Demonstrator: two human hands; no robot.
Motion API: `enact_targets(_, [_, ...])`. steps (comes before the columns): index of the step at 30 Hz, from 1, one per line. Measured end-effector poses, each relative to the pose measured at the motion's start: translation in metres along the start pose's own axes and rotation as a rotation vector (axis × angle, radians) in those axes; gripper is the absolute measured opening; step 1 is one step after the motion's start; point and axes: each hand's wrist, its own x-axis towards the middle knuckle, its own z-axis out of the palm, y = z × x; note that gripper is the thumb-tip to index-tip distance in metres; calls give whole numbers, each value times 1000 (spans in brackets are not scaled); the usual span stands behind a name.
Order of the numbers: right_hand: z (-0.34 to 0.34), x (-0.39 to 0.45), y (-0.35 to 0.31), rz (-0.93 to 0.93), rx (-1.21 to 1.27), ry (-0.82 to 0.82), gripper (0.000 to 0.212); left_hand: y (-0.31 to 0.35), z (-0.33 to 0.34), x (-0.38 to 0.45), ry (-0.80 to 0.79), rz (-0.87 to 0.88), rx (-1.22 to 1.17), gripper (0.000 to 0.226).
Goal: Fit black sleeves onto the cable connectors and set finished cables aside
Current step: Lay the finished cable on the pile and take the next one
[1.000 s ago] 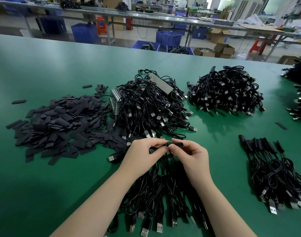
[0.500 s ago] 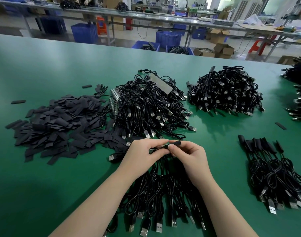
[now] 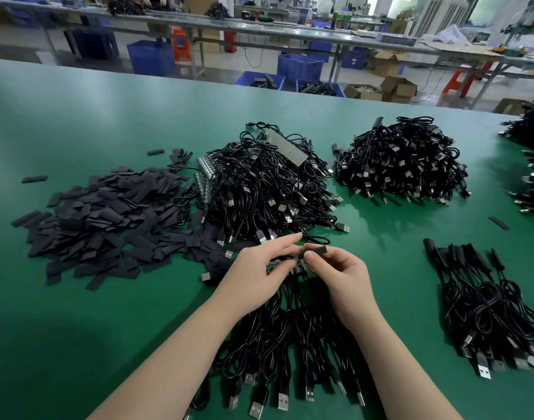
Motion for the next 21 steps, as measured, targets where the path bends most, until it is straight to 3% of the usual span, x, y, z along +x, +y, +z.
enact_targets(6, [-1, 2, 2, -12, -38, 5, 9, -3, -2, 2, 188, -73, 25, 18])
enact_targets(11, [0, 2, 2, -17, -80, -2, 15, -1, -2, 2, 237, -52, 33, 18])
enact_targets(21, [2, 0, -1, -16, -71, 12, 18, 3, -1, 0, 184, 6, 49, 22])
